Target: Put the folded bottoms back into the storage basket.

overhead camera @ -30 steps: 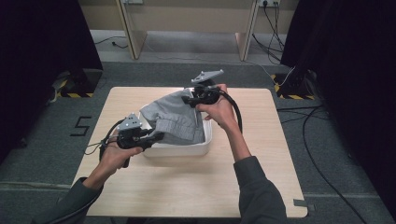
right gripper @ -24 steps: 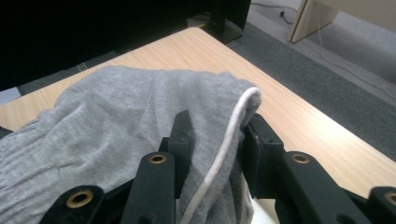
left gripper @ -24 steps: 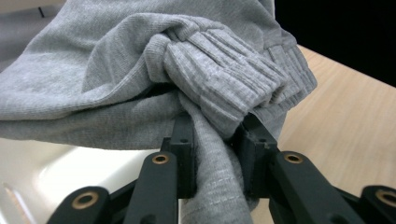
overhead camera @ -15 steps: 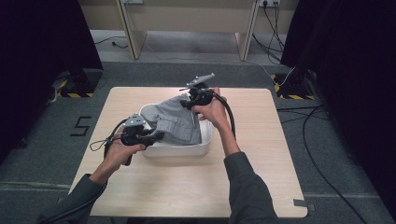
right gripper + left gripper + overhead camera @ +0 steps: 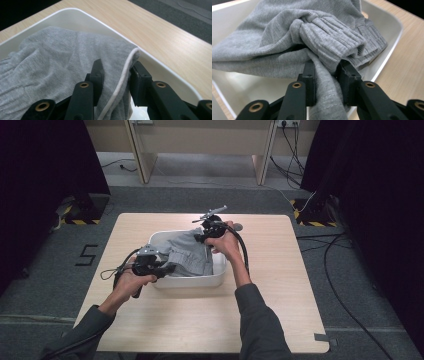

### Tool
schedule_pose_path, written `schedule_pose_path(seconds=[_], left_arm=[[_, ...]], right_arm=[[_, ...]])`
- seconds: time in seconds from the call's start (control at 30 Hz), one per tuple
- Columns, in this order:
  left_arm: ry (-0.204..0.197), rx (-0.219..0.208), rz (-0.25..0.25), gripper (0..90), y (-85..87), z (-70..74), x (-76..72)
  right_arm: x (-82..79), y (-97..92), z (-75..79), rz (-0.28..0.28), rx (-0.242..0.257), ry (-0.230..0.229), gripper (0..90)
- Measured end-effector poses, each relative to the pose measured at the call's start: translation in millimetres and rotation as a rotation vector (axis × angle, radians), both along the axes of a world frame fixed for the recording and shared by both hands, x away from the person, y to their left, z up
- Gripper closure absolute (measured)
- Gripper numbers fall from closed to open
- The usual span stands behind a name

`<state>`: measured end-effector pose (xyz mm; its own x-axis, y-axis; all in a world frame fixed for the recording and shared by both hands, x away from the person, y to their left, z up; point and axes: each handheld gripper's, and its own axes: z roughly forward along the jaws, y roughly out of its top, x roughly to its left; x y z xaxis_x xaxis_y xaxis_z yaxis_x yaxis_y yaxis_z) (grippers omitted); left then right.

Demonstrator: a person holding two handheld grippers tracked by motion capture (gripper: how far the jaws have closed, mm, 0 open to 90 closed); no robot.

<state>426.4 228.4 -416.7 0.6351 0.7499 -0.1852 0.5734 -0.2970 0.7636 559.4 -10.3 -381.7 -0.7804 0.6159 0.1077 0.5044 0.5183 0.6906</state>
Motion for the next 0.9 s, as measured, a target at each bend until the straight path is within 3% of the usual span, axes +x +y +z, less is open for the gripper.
schedule_pose_path(seconds=[0.1, 0.3, 0.4, 0.47, 0.57, 0.63, 0.9], left_arm=[[0.015, 0.027, -0.02, 67.8, -2.7, -2.2, 0.6], [0.032, 0.053, -0.005, 66.4, -1.5, -5.9, 3.5], [0.041, 0.043, 0.012, 62.2, 1.2, -5.2, 4.2], [0.04, 0.024, 0.018, 59.5, 4.1, -3.0, 4.2], [0.011, 0.012, 0.025, 59.0, 7.1, 4.1, 1.0], [-0.003, 0.005, 0.026, 57.9, 7.5, 8.3, -1.1], [-0.023, -0.011, 0.006, 53.7, 1.6, 15.4, -9.5]], right_arm=[[1.9, 0.5, -8.5, -0.007, -0.016, 0.019, 68.2], [2.1, 4.4, -22.2, -0.019, -0.032, 0.058, 66.5], [3.0, 5.5, -28.4, -0.037, -0.061, 0.083, 61.9], [2.0, 6.1, -28.5, -0.043, -0.087, 0.068, 57.7], [2.3, 4.6, -27.6, -0.063, -0.078, 0.095, 48.4], [1.8, 3.0, -25.1, -0.081, -0.102, 0.068, 44.8], [-1.0, -5.4, -11.3, -0.105, -0.087, 0.007, 42.4]])
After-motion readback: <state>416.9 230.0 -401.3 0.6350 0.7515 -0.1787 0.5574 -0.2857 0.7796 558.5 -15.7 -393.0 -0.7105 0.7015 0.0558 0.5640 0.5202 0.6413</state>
